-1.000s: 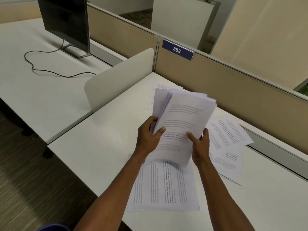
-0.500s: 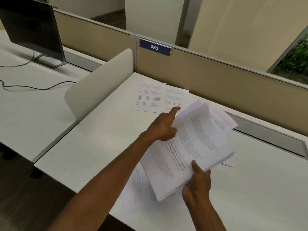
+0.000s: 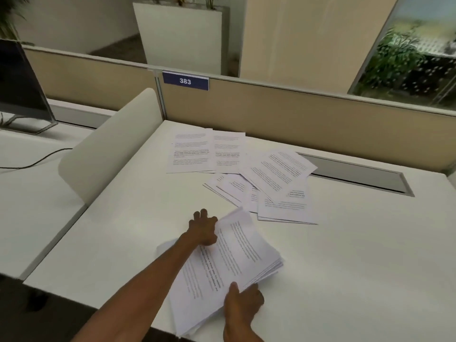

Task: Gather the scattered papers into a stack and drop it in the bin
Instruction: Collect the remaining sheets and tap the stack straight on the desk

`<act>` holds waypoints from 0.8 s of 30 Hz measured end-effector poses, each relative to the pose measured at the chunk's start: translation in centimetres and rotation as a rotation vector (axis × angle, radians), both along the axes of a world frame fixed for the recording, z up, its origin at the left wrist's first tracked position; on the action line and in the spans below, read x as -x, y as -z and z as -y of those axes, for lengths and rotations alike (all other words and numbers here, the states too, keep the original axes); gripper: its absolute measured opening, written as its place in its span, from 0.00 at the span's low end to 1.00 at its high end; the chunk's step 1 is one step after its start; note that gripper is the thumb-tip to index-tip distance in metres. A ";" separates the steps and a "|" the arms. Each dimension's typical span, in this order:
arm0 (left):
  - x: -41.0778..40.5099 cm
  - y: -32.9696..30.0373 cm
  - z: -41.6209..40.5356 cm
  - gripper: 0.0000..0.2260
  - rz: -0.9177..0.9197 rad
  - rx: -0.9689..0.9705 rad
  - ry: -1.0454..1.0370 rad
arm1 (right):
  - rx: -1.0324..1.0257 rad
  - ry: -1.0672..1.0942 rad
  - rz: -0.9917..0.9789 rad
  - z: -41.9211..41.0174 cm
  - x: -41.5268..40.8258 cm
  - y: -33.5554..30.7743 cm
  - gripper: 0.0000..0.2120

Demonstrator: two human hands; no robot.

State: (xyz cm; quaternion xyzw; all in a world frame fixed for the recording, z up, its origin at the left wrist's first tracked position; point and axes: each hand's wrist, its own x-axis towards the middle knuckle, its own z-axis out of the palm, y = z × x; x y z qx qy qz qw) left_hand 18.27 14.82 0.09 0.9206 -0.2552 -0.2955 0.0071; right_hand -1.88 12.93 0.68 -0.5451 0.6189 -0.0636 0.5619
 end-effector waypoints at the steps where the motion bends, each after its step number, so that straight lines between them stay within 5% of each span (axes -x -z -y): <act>1: 0.0 0.1 -0.2 0.29 -0.003 0.006 0.010 | 0.015 0.002 -0.041 0.0 0.0 -0.1 0.18; 10: 3.0 -0.8 -3.0 0.36 -0.020 0.200 0.011 | -0.072 0.118 0.139 -0.3 0.9 -0.5 0.28; 19: 4.9 -1.9 -5.7 0.19 -0.117 0.560 -0.195 | -0.140 0.144 0.421 1.4 1.8 0.8 0.23; 24: 5.1 -4.0 -5.5 0.15 -0.059 0.867 -0.345 | 0.050 0.116 0.520 2.9 -0.1 -1.5 0.29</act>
